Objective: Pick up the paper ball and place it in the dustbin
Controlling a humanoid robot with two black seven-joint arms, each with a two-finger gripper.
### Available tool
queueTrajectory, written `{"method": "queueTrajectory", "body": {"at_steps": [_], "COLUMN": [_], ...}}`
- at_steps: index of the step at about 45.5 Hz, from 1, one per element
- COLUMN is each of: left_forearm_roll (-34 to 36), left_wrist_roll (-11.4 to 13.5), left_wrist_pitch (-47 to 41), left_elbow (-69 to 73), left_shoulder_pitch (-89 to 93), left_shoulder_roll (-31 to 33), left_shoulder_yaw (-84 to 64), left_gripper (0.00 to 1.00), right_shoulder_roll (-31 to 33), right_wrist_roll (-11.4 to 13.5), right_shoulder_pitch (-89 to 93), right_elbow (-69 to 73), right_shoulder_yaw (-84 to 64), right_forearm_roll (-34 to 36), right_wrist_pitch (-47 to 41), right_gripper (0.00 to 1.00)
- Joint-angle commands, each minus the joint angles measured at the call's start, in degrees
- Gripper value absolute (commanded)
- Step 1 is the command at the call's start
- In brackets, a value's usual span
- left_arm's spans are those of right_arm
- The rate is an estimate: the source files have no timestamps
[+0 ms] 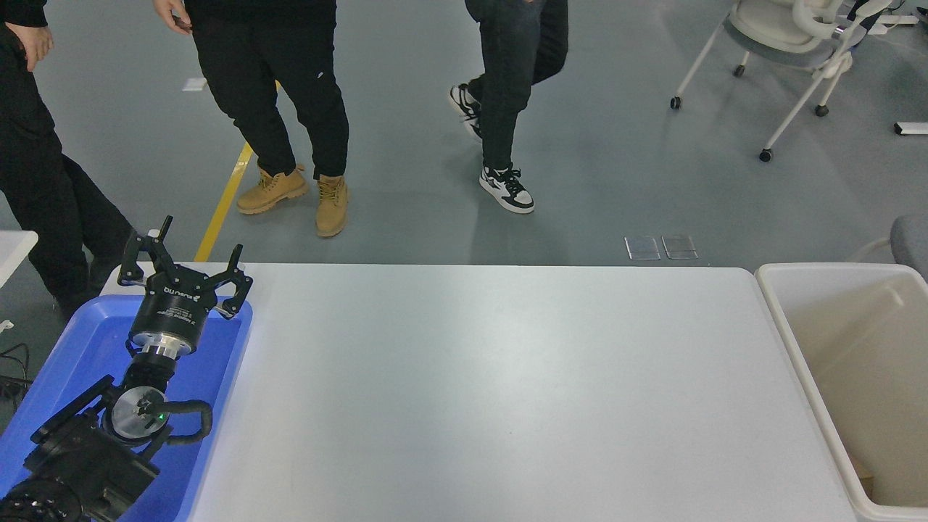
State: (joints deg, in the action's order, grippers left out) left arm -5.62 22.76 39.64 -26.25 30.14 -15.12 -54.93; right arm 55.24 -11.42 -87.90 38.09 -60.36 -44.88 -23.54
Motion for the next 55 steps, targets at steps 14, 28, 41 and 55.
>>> {"method": "queueTrajectory", "body": {"at_steps": [14, 28, 41, 55], "left_forearm_roll": [0.00, 0.00, 0.00, 0.00], "left_wrist_roll": [0.00, 0.00, 0.00, 0.00], "left_wrist_pitch": [-0.01, -0.01, -0.01, -0.01], "left_elbow": [-0.03, -0.03, 0.05, -0.03], "left_shoulder_pitch": [0.09, 0.09, 0.09, 0.18], "left_shoulder_roll": [0.00, 0.00, 0.00, 0.00], "left_shoulder_yaw": [0.00, 0.00, 0.00, 0.09], "left_gripper": [1.00, 1.00, 1.00, 1.00], "right_shoulder_roll": [-21.13, -28.43, -29.93, -29.23], "right_wrist_roll": [2.28, 3.16, 3.86, 3.25], "right_shoulder_pitch": [45.00, 50.89, 51.78, 47.57], "right_elbow": [-32.19, -32.90, -32.73, -31.50], "right_shoulder_yaw": [21.69, 25.99, 27.05, 22.75], "right_forearm_roll": [30.01, 36.36, 36.36, 35.39], "right_wrist_pitch": [11.93, 18.79, 20.29, 19.32], "right_gripper": [0.00, 0.00, 1.00, 1.00]}}
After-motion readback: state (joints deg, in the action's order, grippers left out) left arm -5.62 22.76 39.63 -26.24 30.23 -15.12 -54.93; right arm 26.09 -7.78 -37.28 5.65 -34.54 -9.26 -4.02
